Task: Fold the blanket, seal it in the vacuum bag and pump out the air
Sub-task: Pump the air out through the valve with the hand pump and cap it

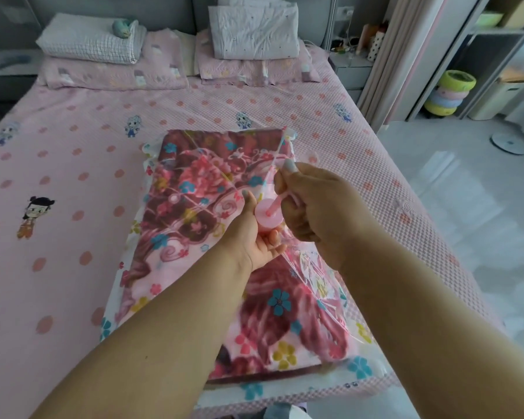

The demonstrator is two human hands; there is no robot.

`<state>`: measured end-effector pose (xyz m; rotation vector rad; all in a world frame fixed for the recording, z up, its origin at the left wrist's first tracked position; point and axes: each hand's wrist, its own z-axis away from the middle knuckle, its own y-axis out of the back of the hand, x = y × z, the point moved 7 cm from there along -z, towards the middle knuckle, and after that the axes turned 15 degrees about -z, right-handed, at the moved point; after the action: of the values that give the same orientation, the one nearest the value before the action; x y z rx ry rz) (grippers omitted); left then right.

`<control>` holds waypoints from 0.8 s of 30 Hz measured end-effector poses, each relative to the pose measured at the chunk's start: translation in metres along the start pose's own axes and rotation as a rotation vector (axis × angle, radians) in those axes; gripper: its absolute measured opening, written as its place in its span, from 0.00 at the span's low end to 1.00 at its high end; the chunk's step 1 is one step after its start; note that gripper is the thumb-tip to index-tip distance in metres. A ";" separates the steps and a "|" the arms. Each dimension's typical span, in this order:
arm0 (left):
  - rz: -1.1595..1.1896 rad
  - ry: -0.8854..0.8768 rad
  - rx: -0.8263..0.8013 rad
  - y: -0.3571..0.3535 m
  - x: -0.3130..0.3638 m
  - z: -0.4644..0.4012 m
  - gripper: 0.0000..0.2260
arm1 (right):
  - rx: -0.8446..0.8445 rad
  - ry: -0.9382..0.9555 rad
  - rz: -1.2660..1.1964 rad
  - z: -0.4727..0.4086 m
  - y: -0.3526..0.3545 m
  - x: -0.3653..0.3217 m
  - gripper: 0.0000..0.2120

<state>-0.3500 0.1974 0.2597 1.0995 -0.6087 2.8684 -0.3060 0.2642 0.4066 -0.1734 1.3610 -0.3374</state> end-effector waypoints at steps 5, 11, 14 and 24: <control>-0.008 -0.004 0.030 -0.002 -0.006 0.004 0.31 | 0.089 -0.201 0.316 -0.010 0.004 0.035 0.15; -0.012 0.073 0.019 0.006 0.002 0.000 0.33 | -0.055 -0.080 0.016 -0.016 -0.009 -0.004 0.15; -0.014 0.042 0.027 0.004 0.001 0.003 0.31 | 0.007 -0.212 0.365 -0.017 -0.005 0.019 0.13; -0.073 0.198 0.091 0.004 0.024 0.001 0.23 | -0.023 -0.059 0.286 -0.050 -0.003 0.003 0.11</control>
<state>-0.3685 0.1904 0.2746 0.8135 -0.4230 2.9182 -0.3543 0.2640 0.3950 -0.0063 1.3111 -0.0767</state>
